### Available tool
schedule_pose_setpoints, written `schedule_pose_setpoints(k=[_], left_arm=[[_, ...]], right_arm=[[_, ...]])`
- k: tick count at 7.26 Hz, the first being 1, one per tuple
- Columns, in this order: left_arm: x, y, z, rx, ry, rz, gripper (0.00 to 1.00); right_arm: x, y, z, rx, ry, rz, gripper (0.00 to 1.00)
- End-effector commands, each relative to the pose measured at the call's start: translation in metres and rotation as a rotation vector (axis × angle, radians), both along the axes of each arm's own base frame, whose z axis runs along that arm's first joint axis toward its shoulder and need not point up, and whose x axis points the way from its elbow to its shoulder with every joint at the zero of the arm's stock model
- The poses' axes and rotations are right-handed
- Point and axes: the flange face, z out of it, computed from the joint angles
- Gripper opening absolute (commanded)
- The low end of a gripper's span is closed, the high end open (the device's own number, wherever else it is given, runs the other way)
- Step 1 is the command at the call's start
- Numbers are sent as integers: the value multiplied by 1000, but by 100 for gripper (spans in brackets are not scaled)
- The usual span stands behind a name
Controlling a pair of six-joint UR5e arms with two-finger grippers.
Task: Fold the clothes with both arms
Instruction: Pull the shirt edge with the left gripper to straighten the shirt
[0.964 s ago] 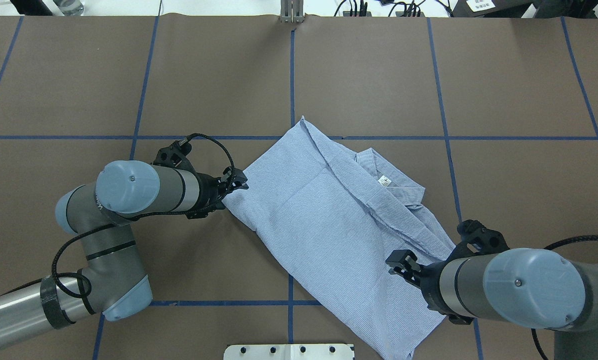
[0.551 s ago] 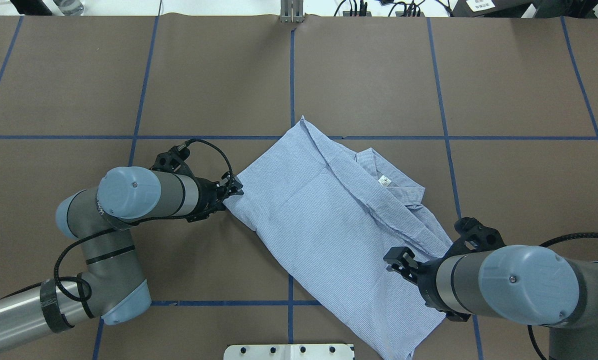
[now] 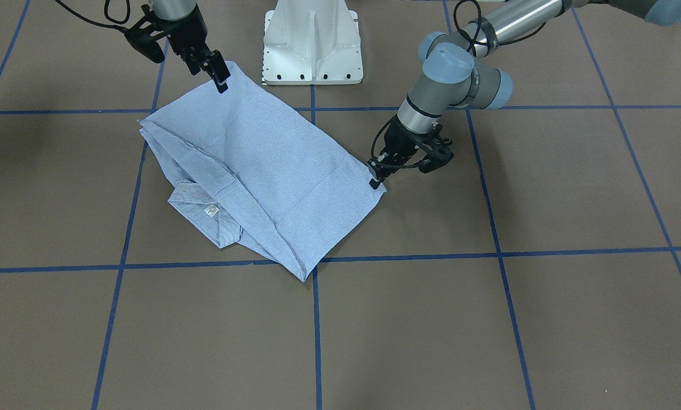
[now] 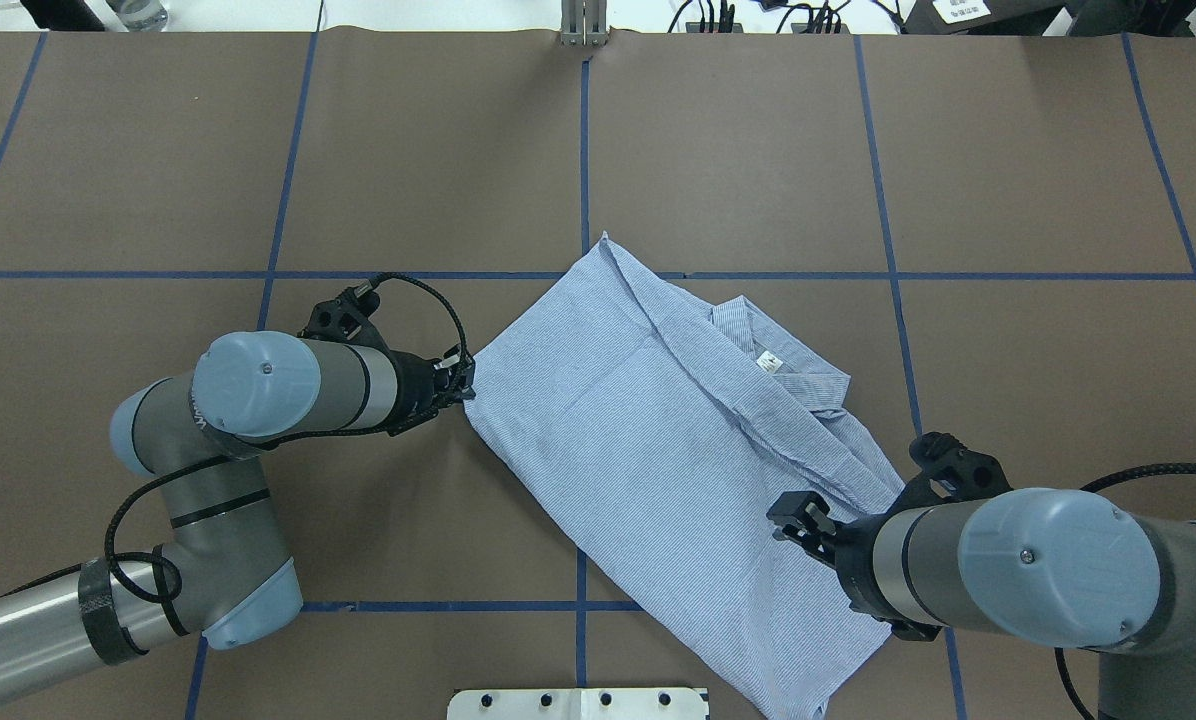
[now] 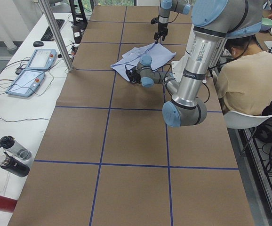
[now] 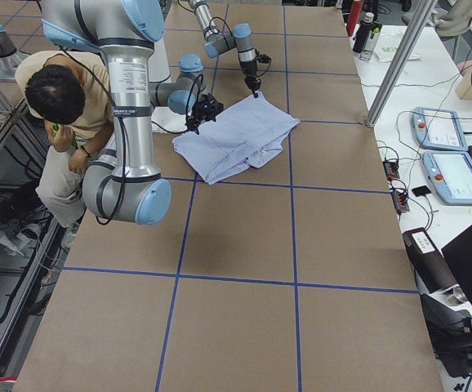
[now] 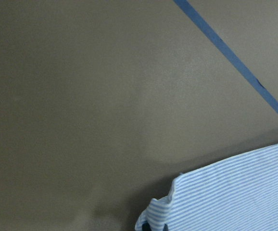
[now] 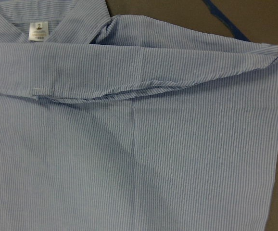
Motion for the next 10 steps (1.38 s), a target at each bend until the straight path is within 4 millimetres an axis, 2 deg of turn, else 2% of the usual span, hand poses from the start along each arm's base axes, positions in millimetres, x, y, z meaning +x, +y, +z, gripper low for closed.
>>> schedule_pose_setpoints(k=[1,2,3,4,5,6,7,8,9,10], left_arm=[[-25,-50,-6,114,-71,-25,0],[-36,-105,-17,150,-98,-77,0],[-19,-174,-30,163,-143,-117,0],[-14,-225,-28,206,-153,-145,0],[-10,-261,-30,249,-154,-164,0],[-9,-273,-38,253,-162,-188,0],[-7,-275,-46,259,-159,-188,40],[-7,-274,-45,258,-158,-187,69],[-14,-272,-44,264,-149,-189,74],[-35,-254,-37,282,-124,-190,74]], right_arm=[[0,-1,1,-1,2,2,100],[-1,0,2,-2,4,-1,100],[-2,-1,2,-2,5,-1,100],[-3,-1,0,-2,2,1,100],[-6,-3,1,-2,6,4,100],[-16,-6,-3,-2,-2,8,100],[-34,-11,-9,-6,-7,14,100],[-51,-15,-15,-5,-11,16,100],[-64,-21,-14,19,2,44,100],[-86,-25,-10,48,28,56,100]])
